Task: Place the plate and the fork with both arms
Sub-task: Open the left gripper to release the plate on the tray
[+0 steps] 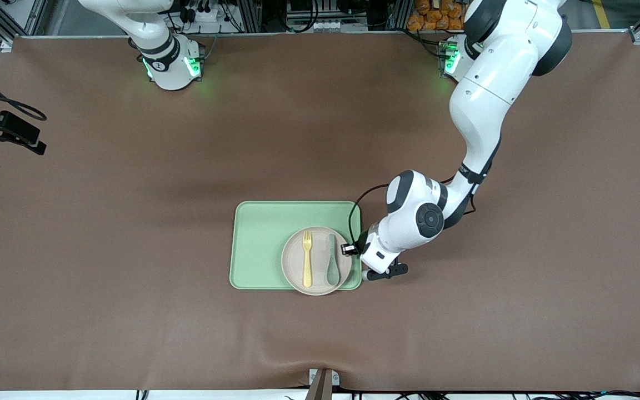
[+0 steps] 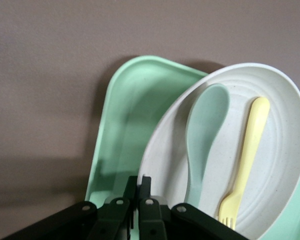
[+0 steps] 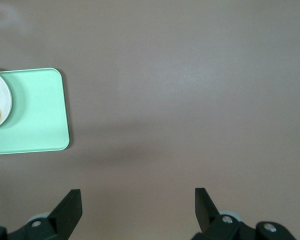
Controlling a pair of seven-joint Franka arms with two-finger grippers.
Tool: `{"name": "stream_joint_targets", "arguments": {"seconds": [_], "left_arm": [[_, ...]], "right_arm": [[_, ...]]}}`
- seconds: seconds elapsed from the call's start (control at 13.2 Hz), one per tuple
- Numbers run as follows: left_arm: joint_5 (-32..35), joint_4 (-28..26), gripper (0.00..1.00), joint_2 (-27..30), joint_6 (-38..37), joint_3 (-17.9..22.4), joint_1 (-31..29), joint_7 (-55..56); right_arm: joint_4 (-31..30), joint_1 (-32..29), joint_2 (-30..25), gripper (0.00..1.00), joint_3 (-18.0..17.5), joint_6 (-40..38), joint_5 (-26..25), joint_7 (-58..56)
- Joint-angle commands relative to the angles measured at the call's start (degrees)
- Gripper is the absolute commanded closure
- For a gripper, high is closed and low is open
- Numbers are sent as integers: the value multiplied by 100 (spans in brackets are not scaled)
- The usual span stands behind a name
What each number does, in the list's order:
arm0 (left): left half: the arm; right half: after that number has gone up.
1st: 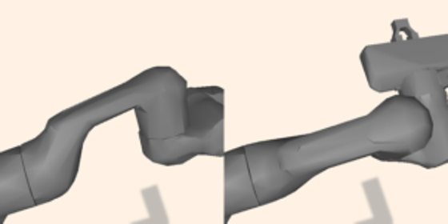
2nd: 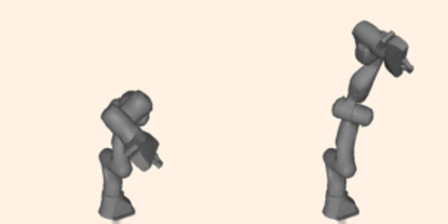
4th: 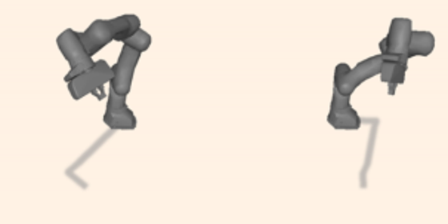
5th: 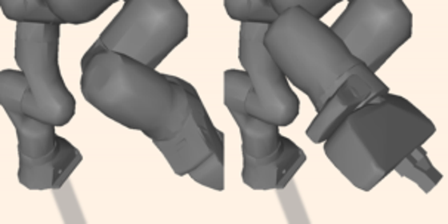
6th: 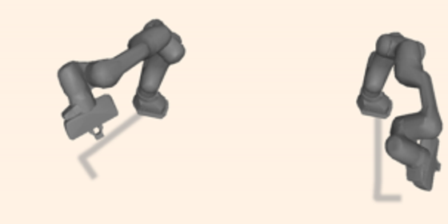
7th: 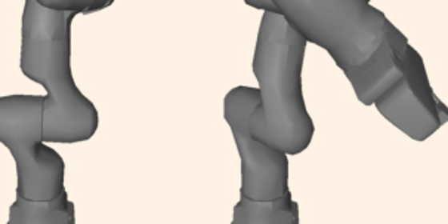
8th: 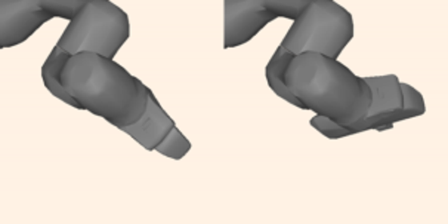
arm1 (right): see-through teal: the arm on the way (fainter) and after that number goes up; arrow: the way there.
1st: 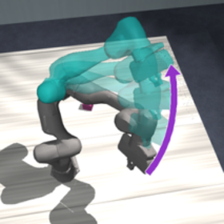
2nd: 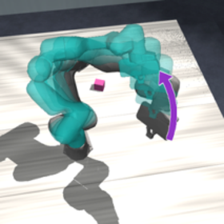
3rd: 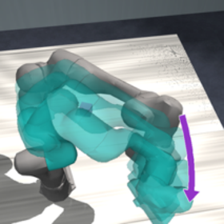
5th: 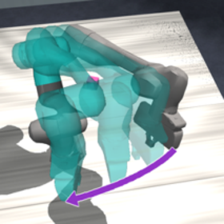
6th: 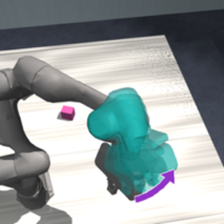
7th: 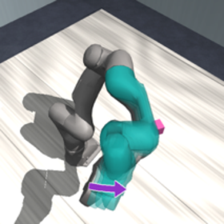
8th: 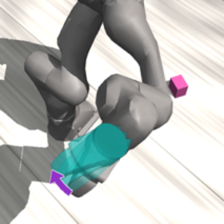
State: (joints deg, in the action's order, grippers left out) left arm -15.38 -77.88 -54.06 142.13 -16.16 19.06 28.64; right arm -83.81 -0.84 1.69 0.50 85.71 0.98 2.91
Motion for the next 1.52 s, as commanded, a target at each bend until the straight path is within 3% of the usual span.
{"name": "stream_joint_targets", "arguments": {"seconds": [0.0, 0.76, 1.22, 1.29, 1.37, 1.44], "left_arm": [[-27, 46, 100, 0, -10, 69, 106, 89], [-18, -535, 100, 273, -19, 78, 19, 212], [-18, -561, 99, 343, -36, 87, 54, 616], [-18, -561, 72, 404, -63, 87, 62, 782], [-9, -561, 28, 457, -72, 96, 54, 932], [52, -561, 0, 527, -72, 96, 54, 933]], "right_arm": [[49, -66, 7, 0, -32, -54, 78, 69], [49, -66, 16, 0, -32, -72, 78, 69], [49, -66, 7, 0, -32, -72, 78, 69], [49, -74, 16, 0, -32, -63, 86, 69], [49, -74, 16, 0, -32, -72, 87, 69], [49, -74, 7, 0, -32, -72, 87, 69]]}}
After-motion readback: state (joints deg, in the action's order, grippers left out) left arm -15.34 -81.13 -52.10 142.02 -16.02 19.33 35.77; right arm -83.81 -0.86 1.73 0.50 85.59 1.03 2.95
